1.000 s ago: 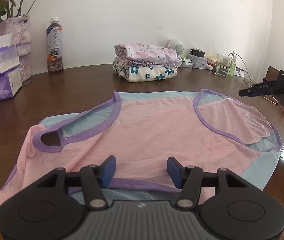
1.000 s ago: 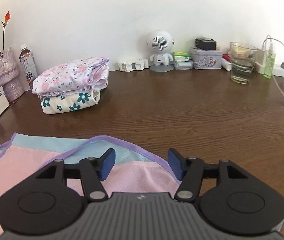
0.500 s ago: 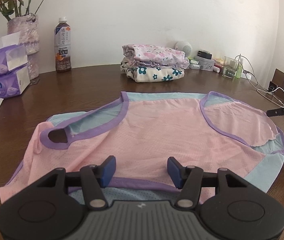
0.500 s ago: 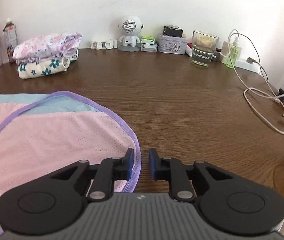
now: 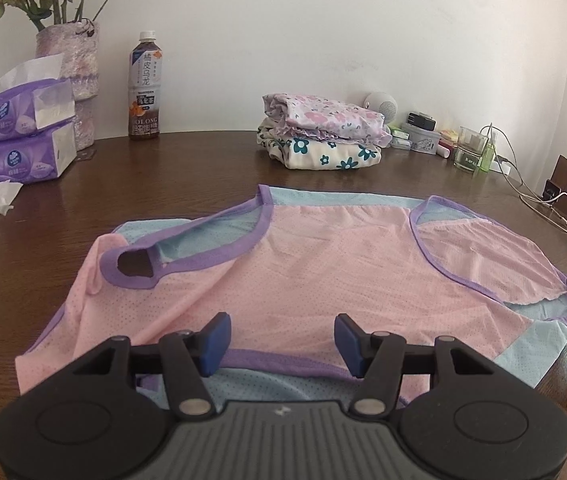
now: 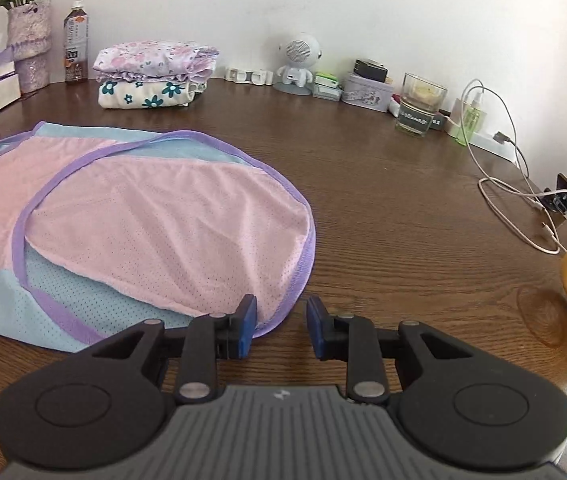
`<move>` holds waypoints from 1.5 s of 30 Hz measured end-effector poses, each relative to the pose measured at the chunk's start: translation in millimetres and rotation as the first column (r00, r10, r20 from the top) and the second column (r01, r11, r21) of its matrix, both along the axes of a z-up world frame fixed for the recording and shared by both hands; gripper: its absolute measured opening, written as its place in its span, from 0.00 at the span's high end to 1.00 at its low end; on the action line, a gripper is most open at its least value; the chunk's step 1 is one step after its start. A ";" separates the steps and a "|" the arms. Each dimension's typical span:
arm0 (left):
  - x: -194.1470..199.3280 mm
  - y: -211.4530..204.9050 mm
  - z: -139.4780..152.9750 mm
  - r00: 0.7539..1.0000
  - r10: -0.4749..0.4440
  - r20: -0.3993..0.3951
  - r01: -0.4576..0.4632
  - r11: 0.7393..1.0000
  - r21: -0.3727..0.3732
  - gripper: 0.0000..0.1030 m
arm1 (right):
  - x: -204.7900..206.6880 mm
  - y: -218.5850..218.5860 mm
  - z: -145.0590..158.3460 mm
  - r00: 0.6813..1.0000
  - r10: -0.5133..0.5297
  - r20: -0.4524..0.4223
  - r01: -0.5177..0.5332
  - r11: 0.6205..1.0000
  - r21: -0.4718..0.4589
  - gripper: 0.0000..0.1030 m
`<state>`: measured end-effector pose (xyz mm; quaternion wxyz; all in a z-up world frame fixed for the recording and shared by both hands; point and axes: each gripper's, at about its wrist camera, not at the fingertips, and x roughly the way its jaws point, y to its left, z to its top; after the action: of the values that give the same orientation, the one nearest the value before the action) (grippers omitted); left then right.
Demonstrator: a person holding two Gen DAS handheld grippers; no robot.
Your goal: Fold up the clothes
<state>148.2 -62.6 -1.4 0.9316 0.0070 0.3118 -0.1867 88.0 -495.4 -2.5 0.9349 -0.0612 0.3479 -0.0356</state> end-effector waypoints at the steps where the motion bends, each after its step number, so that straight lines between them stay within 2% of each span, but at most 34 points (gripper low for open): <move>1: -3.5 2.4 1.1 1.000 -0.004 0.003 0.004 1.000 0.002 0.46 | -5.3 4.3 4.0 1.000 0.020 0.018 -0.020 1.000 0.009 0.75; 4: -13.1 7.2 2.0 1.000 -0.024 -0.004 0.024 0.999 0.023 0.46 | -20.3 26.3 15.5 0.988 0.138 0.068 -0.143 0.988 0.064 0.69; 7: -21.3 11.4 -1.4 1.000 -0.019 -0.005 0.020 0.998 0.064 0.46 | -22.1 46.6 12.8 0.975 0.214 0.058 -0.218 0.973 0.070 0.68; 9: -25.7 16.0 -2.1 1.000 -0.008 -0.006 0.008 0.997 0.078 0.47 | -18.5 53.1 6.9 0.975 0.219 0.034 -0.221 0.973 0.063 0.68; 12: -35.0 26.1 3.7 1.000 -0.011 0.001 0.011 0.999 0.036 0.46 | -16.4 48.3 -2.5 0.985 0.170 0.003 -0.170 0.984 0.060 0.68; 15: -48.8 19.7 15.1 0.992 -0.122 0.002 0.122 0.992 -0.034 0.46 | -24.9 44.8 0.3 0.986 0.164 0.034 -0.167 0.978 0.128 0.68; 19: -64.2 -8.2 24.7 0.958 -0.286 0.000 0.284 0.954 -0.091 0.47 | -30.3 70.9 12.2 0.950 0.302 0.083 -0.312 0.932 0.182 0.68; 22: -67.7 -25.0 18.9 0.948 -0.317 -0.040 0.314 0.946 -0.077 0.58 | -21.4 91.3 11.8 0.930 0.361 0.065 -0.367 0.914 0.173 0.68; 24: -67.4 -30.8 10.3 0.945 -0.317 -0.076 0.314 0.948 -0.055 0.70 | -16.1 98.1 6.0 0.925 0.378 0.035 -0.379 0.910 0.172 0.68; 25: -66.9 -32.5 5.9 0.942 -0.321 -0.095 0.317 0.947 -0.051 0.87 | -14.9 99.6 2.4 0.924 0.382 0.018 -0.379 0.909 0.174 0.68; 26: -66.7 -32.1 2.7 0.939 -0.327 -0.105 0.323 0.945 -0.054 0.99 | -15.3 99.8 -0.3 0.922 0.386 0.008 -0.381 0.907 0.178 0.71; 27: -66.6 -31.3 -0.1 0.936 -0.334 -0.114 0.329 0.942 -0.058 0.98 | -17.6 98.9 -1.2 0.921 0.389 0.009 -0.385 0.906 0.178 0.79; 28: -66.8 -28.5 -0.5 0.934 -0.339 -0.114 0.334 0.941 -0.061 0.99 | -20.6 97.0 -0.4 0.920 0.393 0.012 -0.388 0.903 0.183 0.93; 33: -67.9 -11.1 -2.0 0.934 -0.331 -0.134 0.322 0.943 -0.082 0.99 | -41.3 90.7 5.8 0.905 0.426 0.009 -0.422 0.893 0.154 0.97; 36: -70.5 -7.0 0.8 0.941 -0.313 -0.129 0.303 0.949 -0.087 0.99 | -44.2 87.3 2.5 0.912 0.411 0.002 -0.405 0.899 0.165 0.97; 39: -72.8 -7.3 7.1 0.940 -0.325 -0.106 0.317 0.944 -0.088 0.93 | -45.7 82.0 7.4 0.916 0.397 0.046 -0.398 0.894 0.207 0.93; 40: -73.1 -8.1 8.9 0.944 -0.317 -0.093 0.310 0.947 -0.077 0.86 | -44.6 81.9 9.6 0.917 0.395 0.061 -0.398 0.891 0.217 0.89; 41: -72.4 -8.5 10.0 0.946 -0.311 -0.085 0.306 0.949 -0.073 0.75 | -42.7 83.0 11.2 0.917 0.392 0.070 -0.398 0.890 0.221 0.79; 43: -70.2 -9.1 10.9 0.955 -0.287 -0.078 0.282 0.957 -0.067 0.64 | -38.9 86.2 12.2 0.918 0.388 0.080 -0.396 0.891 0.223 0.64; 45: -68.6 -4.6 10.9 0.963 -0.258 -0.074 0.254 0.966 -0.055 0.64 | -35.2 91.8 8.2 0.919 0.389 0.066 -0.394 0.895 0.207 0.63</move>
<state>79.6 -67.3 9.5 0.8862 0.0188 0.3415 -0.3125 52.8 -403.6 5.7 0.9278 -0.0274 0.3198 0.1905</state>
